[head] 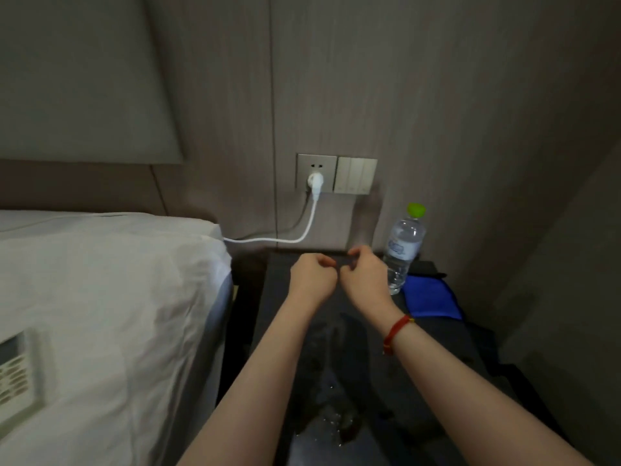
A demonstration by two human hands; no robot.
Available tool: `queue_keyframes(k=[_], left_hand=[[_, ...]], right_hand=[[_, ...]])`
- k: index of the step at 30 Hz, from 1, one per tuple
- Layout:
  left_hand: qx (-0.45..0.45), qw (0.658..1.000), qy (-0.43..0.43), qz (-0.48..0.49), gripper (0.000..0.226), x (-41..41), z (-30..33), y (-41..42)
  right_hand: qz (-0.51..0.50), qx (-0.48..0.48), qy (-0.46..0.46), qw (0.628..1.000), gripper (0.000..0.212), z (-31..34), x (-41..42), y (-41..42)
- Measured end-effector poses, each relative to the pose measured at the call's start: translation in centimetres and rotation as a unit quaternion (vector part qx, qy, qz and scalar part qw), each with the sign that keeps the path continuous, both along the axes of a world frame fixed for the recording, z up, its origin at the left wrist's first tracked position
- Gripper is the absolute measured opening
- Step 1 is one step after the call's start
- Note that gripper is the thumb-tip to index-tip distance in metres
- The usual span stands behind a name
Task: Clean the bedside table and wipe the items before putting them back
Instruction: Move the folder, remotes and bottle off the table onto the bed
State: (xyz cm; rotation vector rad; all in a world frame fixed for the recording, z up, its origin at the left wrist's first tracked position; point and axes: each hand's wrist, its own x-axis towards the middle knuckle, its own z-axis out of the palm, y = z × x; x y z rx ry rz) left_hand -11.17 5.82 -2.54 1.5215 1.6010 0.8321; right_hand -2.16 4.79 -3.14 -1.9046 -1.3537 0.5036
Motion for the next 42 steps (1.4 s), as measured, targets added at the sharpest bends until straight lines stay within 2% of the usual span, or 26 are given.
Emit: queue_keyframes(k=[3,5,8,10,13,19,23,27,31,35,37,40,42], left_hand=[[-0.010,0.999,0.028,-0.035,0.032,3.7,-1.8,1.0],[-0.026,0.997,0.036,-0.055,0.033,5.9,-3.0,1.4],[-0.040,0.997,0.026,-0.068,0.039,8.0,-4.4,2.1],[-0.047,0.996,0.012,-0.078,0.046,9.0,-5.3,2.7],[-0.046,0.992,-0.027,-0.117,0.062,10.0,-6.5,3.5],[0.004,0.976,-0.133,-0.173,0.077,12.1,-7.5,5.6],[-0.029,0.955,-0.231,-0.183,0.072,13.9,-7.4,6.9],[-0.026,0.943,-0.274,-0.185,0.061,14.4,-7.5,6.8],[0.007,0.954,-0.237,-0.183,0.056,13.0,-8.1,6.1],[0.052,0.976,-0.134,-0.165,0.084,10.9,-8.3,4.6],[0.041,0.979,-0.120,-0.162,0.094,9.7,-7.9,3.8],[0.064,0.976,-0.161,-0.132,0.082,7.6,-7.1,2.1],[0.085,0.980,-0.156,-0.091,0.071,6.2,-6.2,0.9]], right_hand=[[-0.115,0.002,-0.058,0.992,0.049,-0.6,4.4,1.7],[-0.165,0.011,-0.076,0.983,0.066,-0.7,7.3,2.9],[-0.146,0.014,-0.035,0.989,0.089,-1.1,10.6,4.9],[-0.116,0.004,0.025,0.993,0.095,-1.7,11.9,6.2],[-0.096,-0.016,0.114,0.989,0.086,-2.9,12.8,7.5],[-0.089,0.002,0.168,0.982,0.075,-5.1,13.6,8.6],[-0.078,0.014,0.179,0.981,0.070,-5.8,14.3,9.1],[-0.067,0.041,0.150,0.986,0.065,-5.9,14.7,8.6],[-0.060,0.057,0.124,0.989,0.063,-5.7,14.4,7.2],[-0.054,0.067,0.125,0.988,0.057,-4.8,13.1,5.3],[-0.045,0.069,0.135,0.987,0.056,-3.8,12.2,4.4],[-0.032,0.062,0.134,0.989,0.060,-1.8,10.0,3.0],[-0.010,0.062,0.132,0.989,0.064,-0.5,8.4,2.2]])
